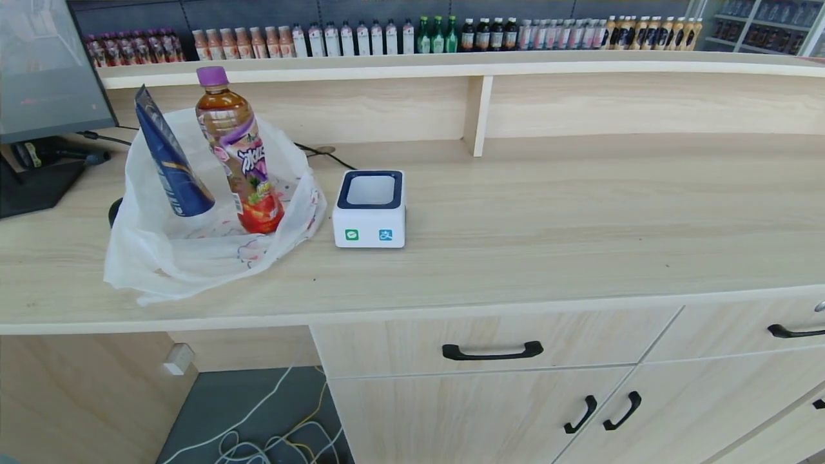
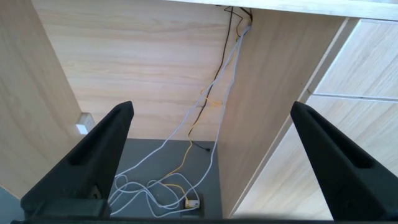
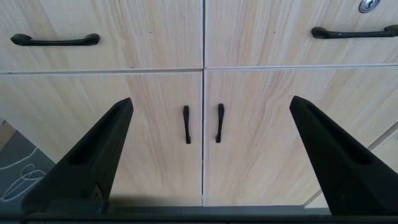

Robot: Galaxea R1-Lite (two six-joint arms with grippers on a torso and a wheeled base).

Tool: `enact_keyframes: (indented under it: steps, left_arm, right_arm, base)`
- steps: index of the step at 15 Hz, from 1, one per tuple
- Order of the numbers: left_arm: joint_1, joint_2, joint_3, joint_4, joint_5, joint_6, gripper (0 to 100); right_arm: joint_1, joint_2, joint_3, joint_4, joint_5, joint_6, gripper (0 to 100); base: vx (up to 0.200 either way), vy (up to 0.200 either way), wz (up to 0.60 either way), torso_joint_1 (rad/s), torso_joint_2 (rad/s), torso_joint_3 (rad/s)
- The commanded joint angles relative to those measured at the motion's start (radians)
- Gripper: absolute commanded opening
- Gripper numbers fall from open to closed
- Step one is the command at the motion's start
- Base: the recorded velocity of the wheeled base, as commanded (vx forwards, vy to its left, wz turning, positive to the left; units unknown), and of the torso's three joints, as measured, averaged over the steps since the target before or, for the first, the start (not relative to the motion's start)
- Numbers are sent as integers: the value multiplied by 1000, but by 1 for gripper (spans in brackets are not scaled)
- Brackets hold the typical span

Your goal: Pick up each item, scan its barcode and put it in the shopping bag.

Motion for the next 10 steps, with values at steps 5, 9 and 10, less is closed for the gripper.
enact_keyframes:
  steps: [5,9,10]
  left_arm:
    - [0,0,0,0,1,-1,100]
    - [0,0,0,0,1,-1,100]
    - [0,0,0,0,1,1,100]
  right_arm:
    - [0,3,0,0,1,-3,100]
    - [-2,1,0,0,1,-3,100]
    - [0,3,0,0,1,-3,100]
  base:
    - [0,0,0,0,0,0]
    - [0,0,0,0,0,0]
    - [0,0,0,0,0,0]
